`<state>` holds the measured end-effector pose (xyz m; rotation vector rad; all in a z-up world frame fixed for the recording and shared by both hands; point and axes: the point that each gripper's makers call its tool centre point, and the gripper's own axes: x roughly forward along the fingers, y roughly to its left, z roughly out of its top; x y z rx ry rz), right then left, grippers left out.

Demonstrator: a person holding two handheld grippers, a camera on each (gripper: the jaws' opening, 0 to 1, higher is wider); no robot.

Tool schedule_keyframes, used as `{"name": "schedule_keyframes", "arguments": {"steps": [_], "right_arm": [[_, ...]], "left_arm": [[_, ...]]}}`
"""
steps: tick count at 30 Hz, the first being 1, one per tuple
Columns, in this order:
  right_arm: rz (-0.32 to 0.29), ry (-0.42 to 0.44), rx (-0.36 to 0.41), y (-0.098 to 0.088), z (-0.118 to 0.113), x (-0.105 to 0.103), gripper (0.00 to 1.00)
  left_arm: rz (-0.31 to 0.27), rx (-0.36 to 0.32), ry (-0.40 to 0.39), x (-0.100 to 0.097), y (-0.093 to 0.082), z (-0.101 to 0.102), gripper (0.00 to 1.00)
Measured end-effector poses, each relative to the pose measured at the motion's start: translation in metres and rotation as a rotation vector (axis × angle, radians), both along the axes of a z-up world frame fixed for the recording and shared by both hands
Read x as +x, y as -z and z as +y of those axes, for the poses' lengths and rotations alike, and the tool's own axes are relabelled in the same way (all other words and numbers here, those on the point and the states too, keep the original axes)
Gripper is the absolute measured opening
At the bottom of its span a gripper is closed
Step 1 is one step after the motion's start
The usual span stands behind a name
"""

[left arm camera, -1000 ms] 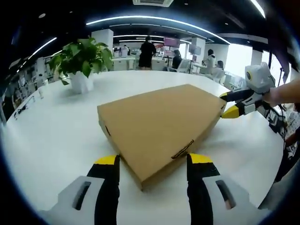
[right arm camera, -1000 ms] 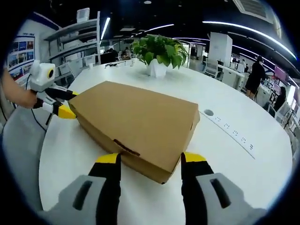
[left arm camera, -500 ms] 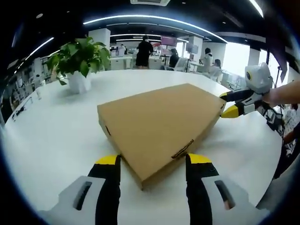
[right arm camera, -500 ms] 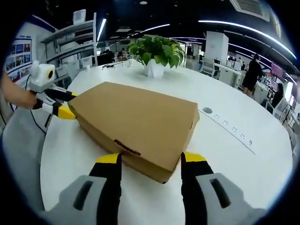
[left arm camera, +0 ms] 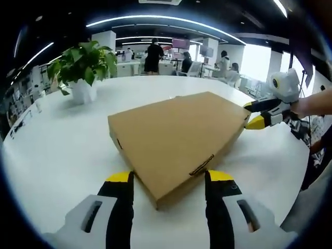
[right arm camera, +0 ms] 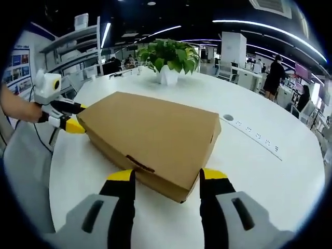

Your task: Operate the shoe box by opening the lid, removing the specified soft item, and placing it in the target area until the item is outside and the box remains undamaged.

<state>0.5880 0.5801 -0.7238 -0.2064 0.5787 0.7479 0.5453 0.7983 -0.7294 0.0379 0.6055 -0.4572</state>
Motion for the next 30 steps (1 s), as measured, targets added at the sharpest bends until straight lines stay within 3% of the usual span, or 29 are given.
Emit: {"name": "schedule_keyframes", "arguments": {"steps": [19,30], "right_arm": [[0.004,0.097,0.039,-0.001,0.007,-0.038,0.42],[0.011,0.114,0.018,-0.001,0.013,-0.059,0.38]], "left_arm": [[0.018,0.004,0.144,-0.004,0.000,0.015,0.55],[0.031,0.011,0.231,-0.005,0.001,0.025,0.55]]}}
